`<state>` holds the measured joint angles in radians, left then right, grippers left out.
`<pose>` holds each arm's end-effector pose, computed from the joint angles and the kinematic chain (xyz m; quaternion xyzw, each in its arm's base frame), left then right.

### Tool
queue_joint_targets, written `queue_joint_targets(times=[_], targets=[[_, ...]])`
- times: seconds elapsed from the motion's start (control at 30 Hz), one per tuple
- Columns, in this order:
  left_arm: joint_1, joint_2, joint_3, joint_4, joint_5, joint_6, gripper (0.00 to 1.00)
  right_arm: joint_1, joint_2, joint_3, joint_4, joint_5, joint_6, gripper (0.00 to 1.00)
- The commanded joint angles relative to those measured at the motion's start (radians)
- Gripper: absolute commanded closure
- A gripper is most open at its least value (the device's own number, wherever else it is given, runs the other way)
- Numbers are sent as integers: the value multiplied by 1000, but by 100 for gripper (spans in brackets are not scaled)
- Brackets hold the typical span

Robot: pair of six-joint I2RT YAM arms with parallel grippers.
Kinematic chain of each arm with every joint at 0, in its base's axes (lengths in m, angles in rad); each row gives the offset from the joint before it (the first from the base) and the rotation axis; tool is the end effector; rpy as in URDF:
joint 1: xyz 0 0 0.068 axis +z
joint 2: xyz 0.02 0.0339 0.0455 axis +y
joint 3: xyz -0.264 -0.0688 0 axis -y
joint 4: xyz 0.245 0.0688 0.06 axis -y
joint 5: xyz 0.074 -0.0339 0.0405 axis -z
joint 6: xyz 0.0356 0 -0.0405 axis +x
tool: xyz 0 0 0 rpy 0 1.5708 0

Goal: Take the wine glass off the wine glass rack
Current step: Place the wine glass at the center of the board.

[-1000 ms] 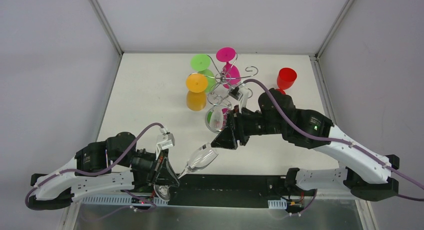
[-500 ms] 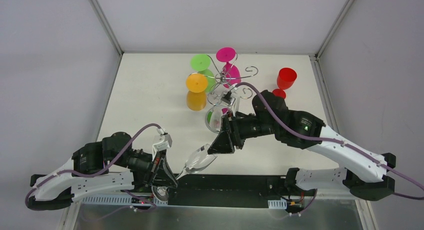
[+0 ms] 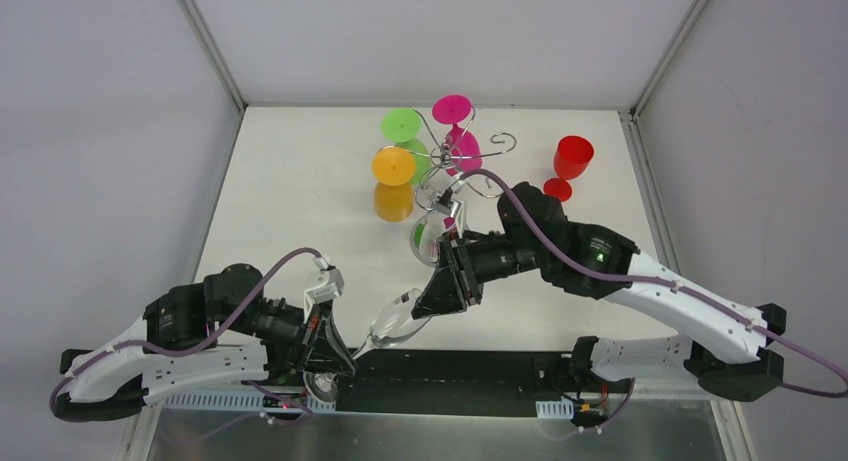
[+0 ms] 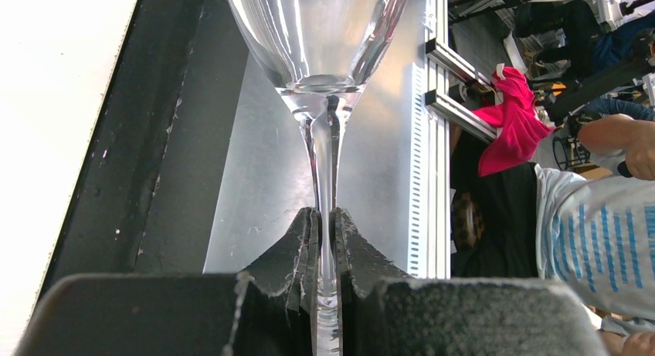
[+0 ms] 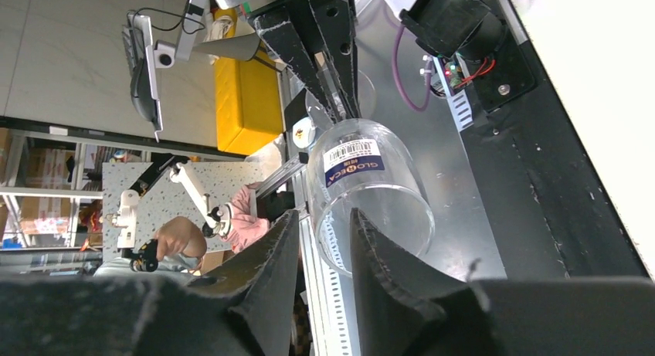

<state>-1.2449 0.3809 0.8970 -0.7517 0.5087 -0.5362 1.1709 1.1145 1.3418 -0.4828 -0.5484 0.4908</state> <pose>0.0030 -0.0630 0.3602 0.4098 0.6588 -0.5901 0.2233 0.0724 0.2189 0.4378 -0.4101 0.6630 0.5790 0.2385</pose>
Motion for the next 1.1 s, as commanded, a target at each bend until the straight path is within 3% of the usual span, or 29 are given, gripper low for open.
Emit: queue_joint_targets(times=[0.0, 0.2, 1.07], targets=[[-10, 14, 52, 91, 16, 21, 100, -4, 6, -3, 80, -64, 24, 68], [-10, 18, 53, 90, 14, 22, 100, -5, 7, -3, 92, -84, 28, 75], [-10, 14, 29, 119, 27, 24, 100, -5, -79, -77, 163, -46, 28, 75]])
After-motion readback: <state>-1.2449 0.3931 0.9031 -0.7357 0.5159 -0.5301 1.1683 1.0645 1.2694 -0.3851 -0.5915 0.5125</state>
